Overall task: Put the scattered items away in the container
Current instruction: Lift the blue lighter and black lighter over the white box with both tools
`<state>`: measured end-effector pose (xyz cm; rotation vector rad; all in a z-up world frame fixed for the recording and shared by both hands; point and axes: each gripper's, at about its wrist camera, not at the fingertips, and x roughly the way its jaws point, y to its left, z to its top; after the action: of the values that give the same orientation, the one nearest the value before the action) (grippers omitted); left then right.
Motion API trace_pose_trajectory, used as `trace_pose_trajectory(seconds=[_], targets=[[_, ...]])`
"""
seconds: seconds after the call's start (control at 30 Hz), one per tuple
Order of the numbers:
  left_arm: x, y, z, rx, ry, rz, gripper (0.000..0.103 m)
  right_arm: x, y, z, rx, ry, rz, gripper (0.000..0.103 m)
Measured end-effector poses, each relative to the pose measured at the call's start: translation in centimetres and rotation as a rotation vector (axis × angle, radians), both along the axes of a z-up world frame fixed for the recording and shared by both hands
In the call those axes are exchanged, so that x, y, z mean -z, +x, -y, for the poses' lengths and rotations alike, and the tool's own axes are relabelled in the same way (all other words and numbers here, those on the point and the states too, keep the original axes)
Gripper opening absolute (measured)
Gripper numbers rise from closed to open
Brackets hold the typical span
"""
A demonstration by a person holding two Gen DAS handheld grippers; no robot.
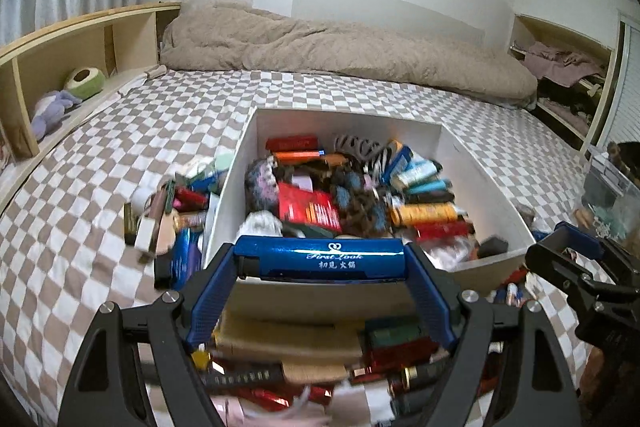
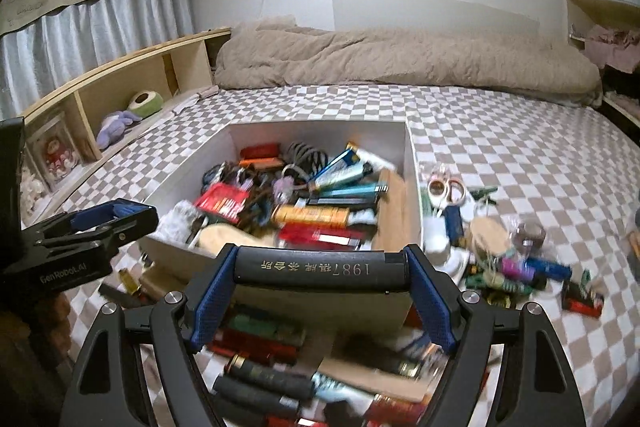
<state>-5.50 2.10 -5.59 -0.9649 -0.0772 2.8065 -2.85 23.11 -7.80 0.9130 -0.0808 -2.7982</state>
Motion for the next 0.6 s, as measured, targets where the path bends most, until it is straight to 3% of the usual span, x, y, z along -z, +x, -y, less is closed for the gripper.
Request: trace_pose_trajectory(seconds=[0.37, 0.6], targets=[[-1.8, -5.4, 0.8, 0.006, 0.035, 0.016, 0.082, -1.8, -6.2, -0.5, -0.035, 0.064, 0.021, 0.081], [-2.9, -9.7, 2.6, -0.017, 0.109, 0.072, 0.082, -2.6, -8.5, 0.2, -0.057, 0.107, 0.024, 0.081]])
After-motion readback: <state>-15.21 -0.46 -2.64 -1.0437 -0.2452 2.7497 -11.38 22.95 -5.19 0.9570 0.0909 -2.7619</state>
